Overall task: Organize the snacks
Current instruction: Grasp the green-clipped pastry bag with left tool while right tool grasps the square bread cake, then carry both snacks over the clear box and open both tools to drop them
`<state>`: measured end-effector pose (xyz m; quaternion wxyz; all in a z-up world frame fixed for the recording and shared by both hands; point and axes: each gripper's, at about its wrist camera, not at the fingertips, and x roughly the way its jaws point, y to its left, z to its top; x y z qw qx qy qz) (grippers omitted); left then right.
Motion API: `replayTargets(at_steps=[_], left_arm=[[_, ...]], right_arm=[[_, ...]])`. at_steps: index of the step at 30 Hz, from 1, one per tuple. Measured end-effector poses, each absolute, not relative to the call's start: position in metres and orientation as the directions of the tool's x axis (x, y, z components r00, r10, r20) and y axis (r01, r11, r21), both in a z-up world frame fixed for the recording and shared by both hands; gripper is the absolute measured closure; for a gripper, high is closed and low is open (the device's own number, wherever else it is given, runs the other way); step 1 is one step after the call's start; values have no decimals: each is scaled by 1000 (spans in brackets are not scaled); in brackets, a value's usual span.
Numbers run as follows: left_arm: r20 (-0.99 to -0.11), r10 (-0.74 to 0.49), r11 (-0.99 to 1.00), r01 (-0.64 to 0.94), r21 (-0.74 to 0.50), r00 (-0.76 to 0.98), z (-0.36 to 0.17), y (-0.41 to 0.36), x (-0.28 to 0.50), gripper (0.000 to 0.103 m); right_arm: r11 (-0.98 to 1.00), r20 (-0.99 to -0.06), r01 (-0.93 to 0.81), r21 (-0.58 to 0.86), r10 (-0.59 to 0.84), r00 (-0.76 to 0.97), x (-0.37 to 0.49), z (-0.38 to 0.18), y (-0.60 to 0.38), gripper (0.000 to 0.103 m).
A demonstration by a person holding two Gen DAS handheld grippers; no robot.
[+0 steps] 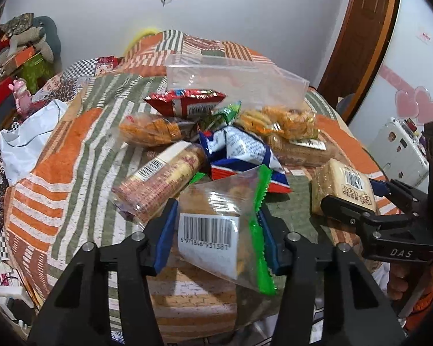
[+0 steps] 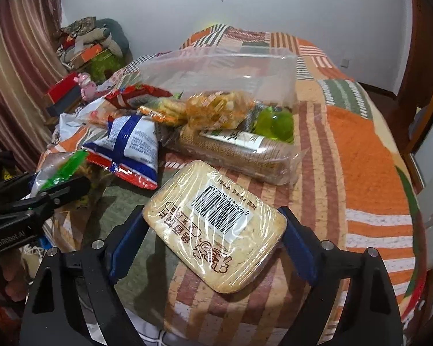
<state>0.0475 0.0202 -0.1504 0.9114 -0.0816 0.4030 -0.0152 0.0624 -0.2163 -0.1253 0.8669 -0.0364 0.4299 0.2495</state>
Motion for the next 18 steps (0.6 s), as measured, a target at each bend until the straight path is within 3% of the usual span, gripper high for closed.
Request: replayTargets(at_steps=[18], left_arm=[[-607, -91, 980, -36, -194, 790, -94, 36, 52, 56]], right_arm=[[890, -657, -437, 132, 409, 634, 75, -76, -231, 16]])
